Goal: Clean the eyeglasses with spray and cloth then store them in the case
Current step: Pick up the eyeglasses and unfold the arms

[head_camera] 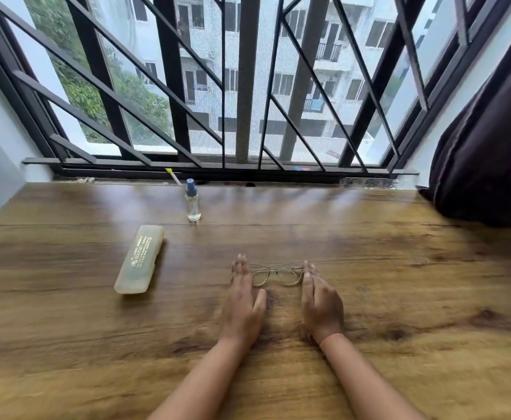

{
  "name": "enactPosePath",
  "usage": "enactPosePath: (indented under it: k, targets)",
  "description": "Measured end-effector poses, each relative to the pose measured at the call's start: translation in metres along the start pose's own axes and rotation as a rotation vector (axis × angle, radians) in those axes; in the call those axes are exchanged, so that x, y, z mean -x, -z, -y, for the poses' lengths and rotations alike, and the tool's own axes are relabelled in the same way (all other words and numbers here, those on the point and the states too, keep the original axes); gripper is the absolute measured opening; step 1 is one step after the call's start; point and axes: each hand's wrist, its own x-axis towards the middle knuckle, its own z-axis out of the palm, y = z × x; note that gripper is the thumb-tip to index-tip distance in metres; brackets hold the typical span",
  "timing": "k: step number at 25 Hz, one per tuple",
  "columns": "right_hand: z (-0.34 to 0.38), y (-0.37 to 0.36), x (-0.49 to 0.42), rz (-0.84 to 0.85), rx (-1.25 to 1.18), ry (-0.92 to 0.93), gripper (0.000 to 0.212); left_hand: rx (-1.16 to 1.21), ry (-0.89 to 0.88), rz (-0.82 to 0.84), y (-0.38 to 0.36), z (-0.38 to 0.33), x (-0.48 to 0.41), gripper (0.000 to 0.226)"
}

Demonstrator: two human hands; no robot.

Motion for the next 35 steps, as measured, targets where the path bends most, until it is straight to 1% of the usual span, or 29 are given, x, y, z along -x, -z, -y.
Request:
enactPosePath:
  k: [2,3,5,8,10,13,14,17,19,21,22,24,26,27,28,29,31,32,34,35]
  targets:
    - [0.000,0.000,-0.001,-0.001,-0.019,-0.005,0.077,-0.037,-0.012,-0.011,0.000,0.001,0.002,0.075]
    - [0.000,-0.001,-0.001,-0.006,-0.033,-0.012,0.076,-0.093,-0.029,-0.024,0.000,0.002,0.002,0.075]
    - [-0.001,-0.002,-0.001,-0.028,-0.053,-0.007,0.074,-0.283,-0.117,-0.059,-0.004,0.002,0.002,0.073]
    - [-0.003,0.001,-0.004,-0.034,-0.089,-0.002,0.072,-0.512,-0.244,-0.068,-0.014,-0.011,-0.009,0.051]
    - [-0.004,0.001,-0.003,-0.037,-0.094,-0.006,0.071,-0.575,-0.289,-0.094,-0.017,-0.017,-0.016,0.045]
    - [-0.004,0.001,0.000,-0.031,-0.110,-0.015,0.061,-0.671,-0.316,-0.119,-0.017,-0.017,-0.025,0.044]
    - [-0.004,0.001,0.000,-0.028,-0.121,-0.013,0.060,-0.692,-0.319,-0.113,-0.017,-0.016,-0.027,0.040]
    - [-0.005,0.002,0.000,-0.017,-0.143,0.001,0.070,-0.718,-0.319,-0.082,-0.017,-0.013,-0.034,0.036]
    - [-0.005,0.002,0.002,-0.004,-0.154,0.008,0.072,-0.705,-0.328,-0.042,-0.015,-0.013,-0.036,0.027]
    - [-0.005,0.003,0.002,0.005,-0.192,0.009,0.071,-0.643,-0.343,-0.016,-0.011,-0.017,-0.039,0.016]
    - [-0.005,0.004,0.003,-0.006,-0.226,0.008,0.069,-0.603,-0.344,-0.007,-0.008,-0.019,-0.040,0.017]
    - [-0.006,0.007,0.004,-0.055,-0.331,0.005,0.065,-0.536,-0.356,-0.072,-0.005,-0.016,-0.043,0.018]
    - [-0.007,0.010,0.004,-0.082,-0.470,-0.008,0.059,-0.397,-0.360,-0.189,-0.005,-0.011,-0.046,0.013]
    - [-0.008,0.011,0.004,-0.081,-0.554,-0.030,0.052,-0.245,-0.306,-0.242,-0.005,-0.013,-0.047,0.015]
    - [-0.010,0.010,0.004,-0.070,-0.635,-0.057,0.047,-0.039,-0.193,-0.293,-0.004,-0.017,-0.047,0.015]
    - [-0.012,0.010,0.003,-0.057,-0.689,-0.075,0.044,0.206,-0.030,-0.323,-0.002,-0.022,-0.048,0.015]
    - [-0.015,0.007,0.003,-0.028,-0.684,-0.062,0.043,0.739,0.335,-0.316,0.000,-0.033,-0.048,0.015]
    - [-0.016,0.005,0.003,-0.022,-0.643,-0.032,0.042,0.986,0.461,-0.294,0.000,-0.033,-0.048,0.014]
    - [-0.013,0.004,0.006,-0.033,-0.526,0.077,0.043,1.360,0.634,-0.211,0.000,-0.031,-0.043,0.026]
    - [-0.012,0.004,0.007,-0.044,-0.468,0.132,0.044,1.479,0.687,-0.172,0.001,-0.031,-0.040,0.031]
